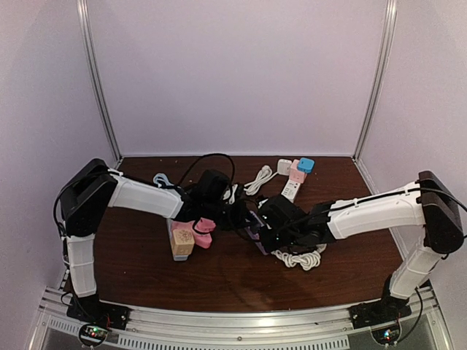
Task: Pull the plug off the socket
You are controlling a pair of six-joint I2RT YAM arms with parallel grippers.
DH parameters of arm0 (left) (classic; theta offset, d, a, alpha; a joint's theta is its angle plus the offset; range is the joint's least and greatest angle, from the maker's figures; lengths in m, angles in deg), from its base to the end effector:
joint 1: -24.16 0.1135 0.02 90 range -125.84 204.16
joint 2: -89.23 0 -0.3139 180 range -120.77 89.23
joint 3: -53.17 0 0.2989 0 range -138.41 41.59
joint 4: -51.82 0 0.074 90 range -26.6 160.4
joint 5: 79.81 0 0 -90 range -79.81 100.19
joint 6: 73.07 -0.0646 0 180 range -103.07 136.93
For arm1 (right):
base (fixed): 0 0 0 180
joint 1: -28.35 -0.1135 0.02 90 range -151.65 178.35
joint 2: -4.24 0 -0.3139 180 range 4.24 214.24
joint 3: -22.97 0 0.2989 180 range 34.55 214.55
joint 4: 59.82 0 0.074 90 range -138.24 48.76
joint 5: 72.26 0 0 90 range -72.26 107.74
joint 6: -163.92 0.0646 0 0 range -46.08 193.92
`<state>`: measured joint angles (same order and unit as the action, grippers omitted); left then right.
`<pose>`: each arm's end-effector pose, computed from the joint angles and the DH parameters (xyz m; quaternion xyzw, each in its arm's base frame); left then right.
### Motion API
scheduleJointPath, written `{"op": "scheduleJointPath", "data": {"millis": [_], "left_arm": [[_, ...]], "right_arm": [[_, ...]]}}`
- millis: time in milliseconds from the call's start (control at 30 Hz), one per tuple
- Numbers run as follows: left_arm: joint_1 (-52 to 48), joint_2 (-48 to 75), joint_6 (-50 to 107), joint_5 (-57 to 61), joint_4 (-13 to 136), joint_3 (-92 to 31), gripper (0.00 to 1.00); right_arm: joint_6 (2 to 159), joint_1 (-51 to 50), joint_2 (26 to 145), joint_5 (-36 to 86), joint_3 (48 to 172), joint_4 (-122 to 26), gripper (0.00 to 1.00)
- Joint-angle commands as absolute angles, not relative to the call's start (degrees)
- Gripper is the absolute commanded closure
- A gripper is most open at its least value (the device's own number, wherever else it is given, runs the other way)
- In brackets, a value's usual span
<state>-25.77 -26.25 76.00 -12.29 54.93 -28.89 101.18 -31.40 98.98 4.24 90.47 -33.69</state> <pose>0.3106 -0.4077 0.1527 0.0176 0.8802 -0.4603 0.1145 0.2112 0.3322 0.1797 -0.2283 0.9155 0.1339 0.3032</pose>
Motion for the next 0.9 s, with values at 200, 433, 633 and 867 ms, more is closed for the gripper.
{"op": "scheduleJointPath", "data": {"millis": [200,433,633,867], "left_arm": [[-25.4,-29.8,72.1,-8.3,69.4,-31.5,0.95],[-25.6,-30.5,70.9,-7.3,72.1,-33.1,0.95],[-26.1,-30.3,69.4,-6.9,73.7,-35.2,0.95],[-26.7,-29.9,68.2,-6.9,74.5,-38.8,0.95]], "right_arm": [[101.0,-31.7,98.3,5.0,96.0,-24.6,1.00],[101.2,-31.4,95.6,5.0,98.9,-20.0,1.00],[101.5,-27.0,92.4,5.0,98.4,-18.3,1.00],[103.8,-13.3,86.4,14.7,90.3,-25.2,1.00]]}}
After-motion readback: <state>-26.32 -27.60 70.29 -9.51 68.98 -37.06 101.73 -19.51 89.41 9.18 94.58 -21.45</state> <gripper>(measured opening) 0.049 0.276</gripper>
